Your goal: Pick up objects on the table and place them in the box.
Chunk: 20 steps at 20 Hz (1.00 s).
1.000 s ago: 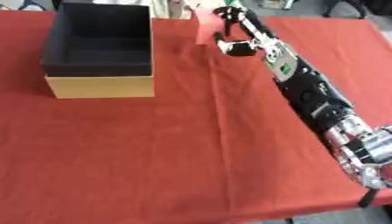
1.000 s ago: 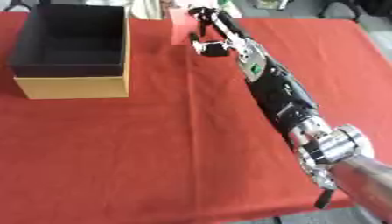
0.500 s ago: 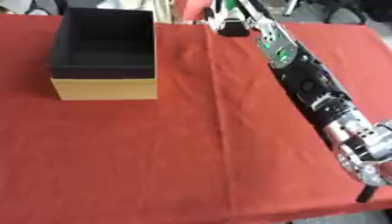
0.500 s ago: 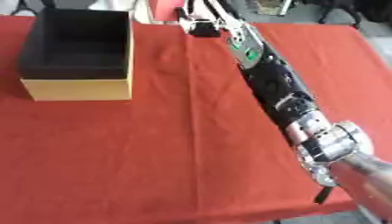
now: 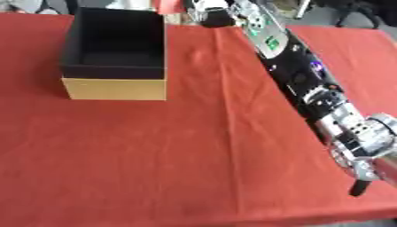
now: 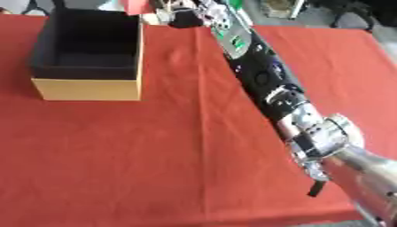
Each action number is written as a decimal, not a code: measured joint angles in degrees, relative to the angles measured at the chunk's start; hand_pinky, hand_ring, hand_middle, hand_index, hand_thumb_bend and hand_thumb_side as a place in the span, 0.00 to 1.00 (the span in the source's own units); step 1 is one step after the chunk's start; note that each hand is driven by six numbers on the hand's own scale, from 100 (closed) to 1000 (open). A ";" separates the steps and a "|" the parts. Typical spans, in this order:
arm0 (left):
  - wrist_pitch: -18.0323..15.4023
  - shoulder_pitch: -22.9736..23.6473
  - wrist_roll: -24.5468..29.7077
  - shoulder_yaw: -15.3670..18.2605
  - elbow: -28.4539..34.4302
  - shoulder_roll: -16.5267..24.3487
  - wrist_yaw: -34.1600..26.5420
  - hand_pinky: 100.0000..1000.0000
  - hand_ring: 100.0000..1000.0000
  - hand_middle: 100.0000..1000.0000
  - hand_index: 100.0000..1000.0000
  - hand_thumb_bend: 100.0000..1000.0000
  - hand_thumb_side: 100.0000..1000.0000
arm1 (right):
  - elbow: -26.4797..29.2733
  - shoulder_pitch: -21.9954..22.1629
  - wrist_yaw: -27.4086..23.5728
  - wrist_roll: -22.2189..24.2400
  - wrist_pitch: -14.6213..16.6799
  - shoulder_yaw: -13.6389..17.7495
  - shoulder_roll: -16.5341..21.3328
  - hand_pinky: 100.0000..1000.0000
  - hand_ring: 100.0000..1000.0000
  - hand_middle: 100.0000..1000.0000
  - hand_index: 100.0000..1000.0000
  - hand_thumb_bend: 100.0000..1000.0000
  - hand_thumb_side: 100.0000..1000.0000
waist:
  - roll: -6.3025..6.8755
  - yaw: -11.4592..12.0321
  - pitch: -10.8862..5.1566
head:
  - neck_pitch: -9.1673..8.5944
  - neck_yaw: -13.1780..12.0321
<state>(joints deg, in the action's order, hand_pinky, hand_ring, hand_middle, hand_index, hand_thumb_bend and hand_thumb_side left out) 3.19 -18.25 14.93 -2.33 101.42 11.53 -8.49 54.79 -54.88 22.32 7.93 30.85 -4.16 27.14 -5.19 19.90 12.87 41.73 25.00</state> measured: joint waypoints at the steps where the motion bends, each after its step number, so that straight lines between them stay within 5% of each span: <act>1: -0.01 -0.05 0.13 -0.17 0.00 -0.02 -0.03 0.87 1.00 0.90 0.90 0.00 0.33 | -0.39 -0.07 0.42 0.45 0.03 -0.09 -0.35 0.76 0.81 0.31 0.54 0.00 0.00 | 0.00 0.35 0.01 | -0.09 0.27; 7: -0.03 -0.45 0.62 -0.56 -0.01 -0.26 -0.28 0.87 1.00 0.90 0.90 0.00 0.33 | -2.54 -0.09 4.73 1.37 0.77 -0.11 -2.25 0.78 0.81 0.35 0.61 0.00 0.00 | 0.07 1.12 0.19 | -0.38 1.36; 9: -0.05 -0.47 0.72 -0.60 -0.01 -0.48 -0.38 0.87 1.00 0.90 0.90 0.00 0.33 | -2.54 -0.10 6.94 1.15 1.50 -0.18 -2.56 0.81 0.83 0.44 0.70 0.02 0.00 | 0.10 0.92 0.24 | -0.54 1.40; 12: 0.02 -0.49 0.81 -0.60 -0.01 -0.48 -0.49 0.87 1.00 0.90 0.90 0.00 0.34 | -2.34 -0.10 10.88 0.82 2.61 -0.75 -2.80 0.84 0.89 0.72 0.90 0.11 0.16 | 0.11 0.75 0.26 | -0.55 1.49; 20: 0.11 -0.49 0.89 -0.60 -0.01 -0.49 -0.49 0.87 1.00 0.90 0.90 0.00 0.34 | -1.03 -0.07 15.38 -0.11 4.05 -1.01 -3.30 0.85 0.93 0.85 0.96 0.12 0.19 | 0.12 -0.02 0.30 | -0.57 1.51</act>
<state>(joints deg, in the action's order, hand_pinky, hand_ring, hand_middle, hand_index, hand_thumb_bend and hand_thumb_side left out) 3.29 -18.74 15.82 -2.93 101.41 11.04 -8.97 53.76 -54.95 37.70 7.82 34.90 -5.17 23.84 -5.08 19.87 13.17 41.16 26.51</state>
